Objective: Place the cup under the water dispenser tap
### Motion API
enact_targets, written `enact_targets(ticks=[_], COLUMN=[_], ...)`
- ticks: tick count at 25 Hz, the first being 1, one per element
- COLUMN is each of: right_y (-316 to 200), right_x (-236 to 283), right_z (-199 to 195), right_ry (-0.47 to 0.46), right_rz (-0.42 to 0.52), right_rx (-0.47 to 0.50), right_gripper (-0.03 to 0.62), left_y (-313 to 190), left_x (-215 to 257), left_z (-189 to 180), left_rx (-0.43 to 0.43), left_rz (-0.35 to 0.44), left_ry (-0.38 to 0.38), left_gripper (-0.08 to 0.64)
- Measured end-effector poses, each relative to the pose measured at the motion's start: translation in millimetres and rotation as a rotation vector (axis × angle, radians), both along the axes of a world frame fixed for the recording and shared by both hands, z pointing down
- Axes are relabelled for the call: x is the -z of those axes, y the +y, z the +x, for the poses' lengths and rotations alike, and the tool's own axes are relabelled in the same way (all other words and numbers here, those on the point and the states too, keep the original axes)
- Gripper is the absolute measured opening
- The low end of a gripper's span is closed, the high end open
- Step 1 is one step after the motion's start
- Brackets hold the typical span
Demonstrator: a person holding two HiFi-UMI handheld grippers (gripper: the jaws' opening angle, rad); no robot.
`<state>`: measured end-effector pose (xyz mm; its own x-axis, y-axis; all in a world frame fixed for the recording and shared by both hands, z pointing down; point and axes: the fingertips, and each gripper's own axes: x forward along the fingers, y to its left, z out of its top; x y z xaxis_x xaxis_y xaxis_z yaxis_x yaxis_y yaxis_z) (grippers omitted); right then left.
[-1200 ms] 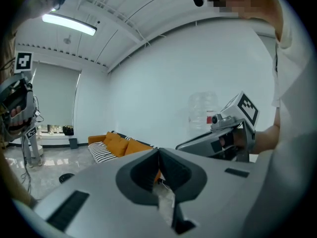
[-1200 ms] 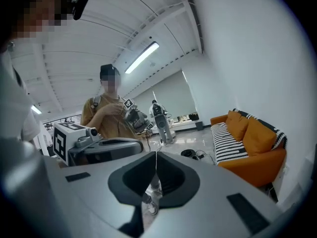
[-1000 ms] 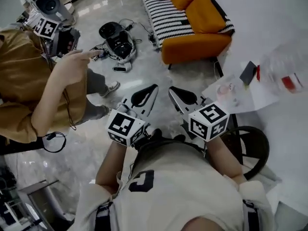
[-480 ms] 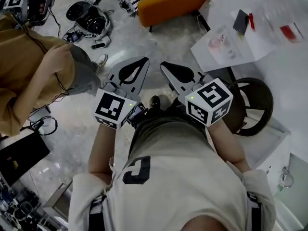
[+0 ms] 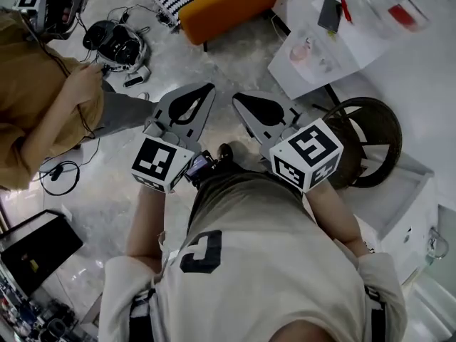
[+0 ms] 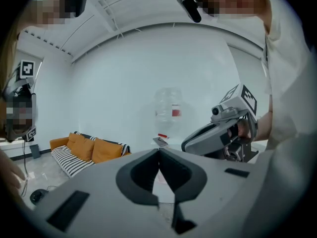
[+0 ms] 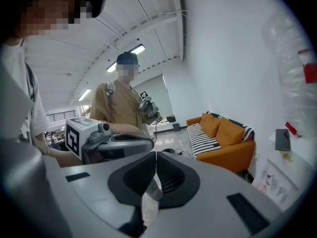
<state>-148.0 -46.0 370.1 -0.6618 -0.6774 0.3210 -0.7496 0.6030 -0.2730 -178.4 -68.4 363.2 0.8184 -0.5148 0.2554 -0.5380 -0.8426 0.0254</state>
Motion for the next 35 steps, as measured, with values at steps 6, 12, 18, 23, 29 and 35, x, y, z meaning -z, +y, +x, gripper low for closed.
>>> enact_targets(ticks=[6, 12, 18, 23, 29, 35], right_y=[41, 84, 140, 176, 194, 191], right_x=[7, -2, 7, 8, -5, -9], right_z=[53, 131, 161, 188, 196, 183], right_ry=[-0.012, -0.025, -0.027, -0.032, -0.026, -0.043], right_rz=[0.028, 0.034, 0.038, 0.038, 0.028, 0.026], right_rx=[-0.040, -0.101, -0.132, -0.158, -0.134, -0.097], right_gripper=[0.028, 0.028, 0.028, 0.028, 0.028, 0.028], left_y=[41, 84, 138, 172, 189, 193], left_x=[7, 2, 16, 20, 5, 0], left_z=[60, 139, 170, 194, 190, 173], left_rx=[-0.053, -0.108, -0.127, -0.138, -0.098, -0.062], left_rz=[0.034, 0.040, 0.064, 0.073, 0.060, 0.055], left_ry=[-0.020, -0.036, -0.027, -0.035, -0.075, -0.098], left_gripper=[0.058, 0.058, 0.058, 0.058, 0.058, 0.058])
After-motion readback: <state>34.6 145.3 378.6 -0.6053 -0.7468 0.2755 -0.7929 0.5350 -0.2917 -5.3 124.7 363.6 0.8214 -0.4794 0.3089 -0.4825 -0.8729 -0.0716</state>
